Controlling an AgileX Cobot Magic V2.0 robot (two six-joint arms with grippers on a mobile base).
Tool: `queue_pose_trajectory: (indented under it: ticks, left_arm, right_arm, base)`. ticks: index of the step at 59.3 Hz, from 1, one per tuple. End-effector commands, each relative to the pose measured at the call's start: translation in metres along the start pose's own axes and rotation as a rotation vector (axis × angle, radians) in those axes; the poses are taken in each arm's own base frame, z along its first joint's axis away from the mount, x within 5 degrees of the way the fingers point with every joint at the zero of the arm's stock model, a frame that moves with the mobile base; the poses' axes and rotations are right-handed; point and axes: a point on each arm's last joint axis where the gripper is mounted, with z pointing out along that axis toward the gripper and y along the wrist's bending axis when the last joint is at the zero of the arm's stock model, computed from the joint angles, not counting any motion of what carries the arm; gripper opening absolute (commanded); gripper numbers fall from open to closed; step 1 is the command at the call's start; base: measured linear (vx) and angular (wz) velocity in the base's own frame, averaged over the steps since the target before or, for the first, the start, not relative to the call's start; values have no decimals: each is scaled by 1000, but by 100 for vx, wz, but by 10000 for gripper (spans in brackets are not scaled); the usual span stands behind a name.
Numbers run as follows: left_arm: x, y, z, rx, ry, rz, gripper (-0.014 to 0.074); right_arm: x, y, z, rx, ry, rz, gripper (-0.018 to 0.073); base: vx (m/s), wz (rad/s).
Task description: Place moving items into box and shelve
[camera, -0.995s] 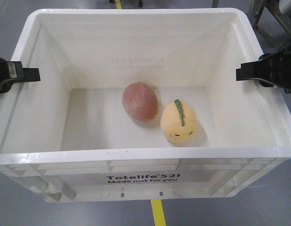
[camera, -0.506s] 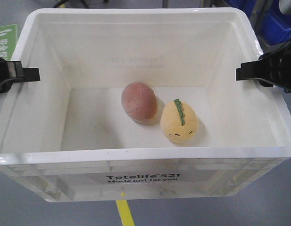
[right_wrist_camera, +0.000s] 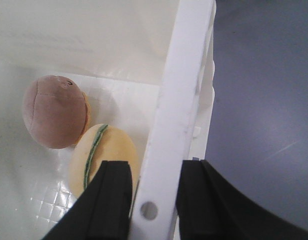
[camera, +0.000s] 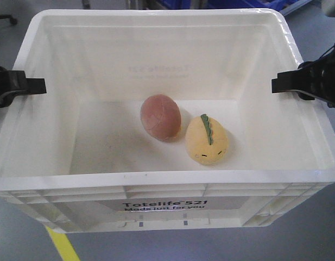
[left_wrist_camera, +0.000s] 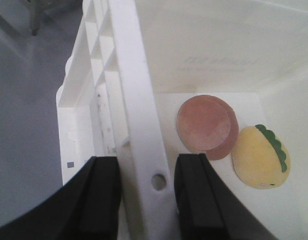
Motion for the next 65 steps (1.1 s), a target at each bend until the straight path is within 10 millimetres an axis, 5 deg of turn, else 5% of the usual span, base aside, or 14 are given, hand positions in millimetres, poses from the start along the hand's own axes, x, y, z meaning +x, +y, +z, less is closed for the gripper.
queue_pose_trajectory:
  ticks: [1, 65]
  left_arm:
    - [-20, -14, -18, 78, -186, -28, -3]
    - [-20, -14, -18, 78, -186, -28, -3]
  right_arm:
    - [-20, 8, -20, -48, -187, 18, -4]
    - [-20, 9, -20, -50, -188, 19, -4]
  base:
    - [28, -67]
    - [28, -56]
